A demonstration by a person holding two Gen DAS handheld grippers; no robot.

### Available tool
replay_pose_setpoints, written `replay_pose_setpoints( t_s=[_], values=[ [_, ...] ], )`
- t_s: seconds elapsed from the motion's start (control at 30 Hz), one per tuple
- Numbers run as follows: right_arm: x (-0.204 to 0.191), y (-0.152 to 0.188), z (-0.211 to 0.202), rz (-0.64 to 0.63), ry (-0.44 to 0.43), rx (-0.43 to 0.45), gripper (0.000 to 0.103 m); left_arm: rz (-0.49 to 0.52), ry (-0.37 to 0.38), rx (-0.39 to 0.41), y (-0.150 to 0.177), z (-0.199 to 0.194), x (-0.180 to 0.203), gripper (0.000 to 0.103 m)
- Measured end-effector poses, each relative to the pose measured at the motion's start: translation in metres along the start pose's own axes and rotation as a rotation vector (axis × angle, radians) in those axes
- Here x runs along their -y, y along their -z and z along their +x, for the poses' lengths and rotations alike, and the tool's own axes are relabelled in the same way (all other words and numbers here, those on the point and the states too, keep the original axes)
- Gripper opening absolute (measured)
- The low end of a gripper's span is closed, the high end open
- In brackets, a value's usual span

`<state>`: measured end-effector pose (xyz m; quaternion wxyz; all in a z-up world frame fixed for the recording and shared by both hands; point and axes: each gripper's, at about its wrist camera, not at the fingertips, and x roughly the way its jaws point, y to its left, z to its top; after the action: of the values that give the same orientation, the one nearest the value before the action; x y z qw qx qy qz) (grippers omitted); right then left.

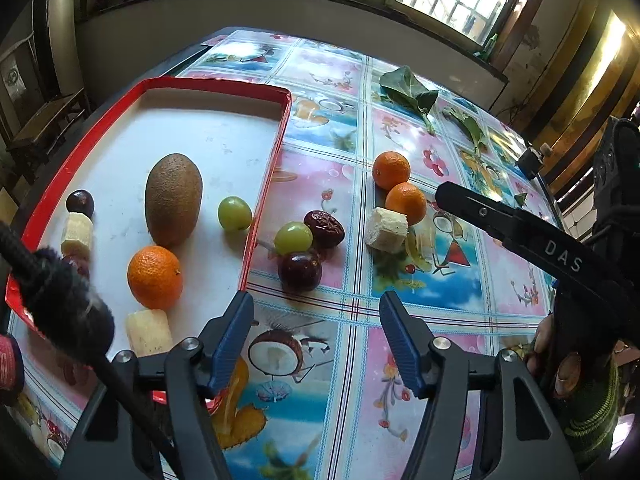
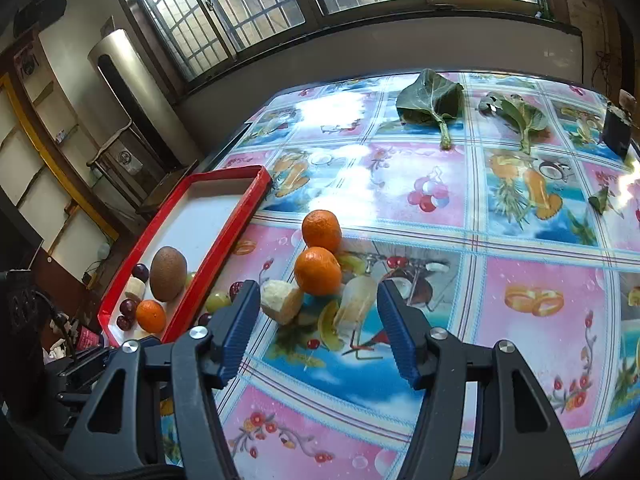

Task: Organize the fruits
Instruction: 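Grasp another dark cherry with the left tool while the right tool grasps a mandarin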

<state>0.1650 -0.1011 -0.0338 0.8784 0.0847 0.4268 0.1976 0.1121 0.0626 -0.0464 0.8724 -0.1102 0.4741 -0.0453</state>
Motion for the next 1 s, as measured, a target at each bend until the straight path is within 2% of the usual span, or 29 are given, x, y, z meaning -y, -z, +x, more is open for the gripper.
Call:
replay_pose_setpoints(
  t_s=[0.17,0.37,0.57,0.63,0.7,0.77,0.8,0.9,1.0],
  values=[
    [0.001,-0.010,0.020,0.007,-0.009,-0.021,0.062,0.012,-0.009,-0.006,-0.004,0.009,0.002,0.064],
    [0.005,-0.026,0.034,0.024,-0.003,-0.011,0.057,0.029,-0.032,0.002,-0.010,0.015,0.003,0.059],
    [-0.004,-0.038,0.062,-0.013,0.005,-0.061,0.055,0.075,-0.029,0.000,-0.012,0.020,0.009,0.059],
    [-0.007,-0.037,0.072,-0.030,0.021,-0.082,0.051,0.088,-0.020,-0.010,-0.012,0.023,0.011,0.054],
    [-0.006,-0.037,0.080,-0.039,0.034,-0.101,0.047,0.105,-0.053,-0.003,-0.012,0.027,0.012,0.050],
    [-0.003,-0.036,0.087,-0.040,0.038,-0.117,0.035,0.109,-0.065,0.004,-0.012,0.029,0.010,0.045],
    [-0.002,-0.036,0.087,-0.037,0.032,-0.114,0.035,0.108,-0.068,0.007,-0.013,0.029,0.009,0.044],
    [-0.001,-0.035,0.084,-0.040,0.030,-0.109,0.035,0.106,-0.093,0.014,-0.016,0.029,0.004,0.023],
    [0.002,-0.035,0.076,-0.027,0.022,-0.092,0.035,0.099,-0.071,0.006,-0.017,0.027,-0.002,0.023]
  ],
)
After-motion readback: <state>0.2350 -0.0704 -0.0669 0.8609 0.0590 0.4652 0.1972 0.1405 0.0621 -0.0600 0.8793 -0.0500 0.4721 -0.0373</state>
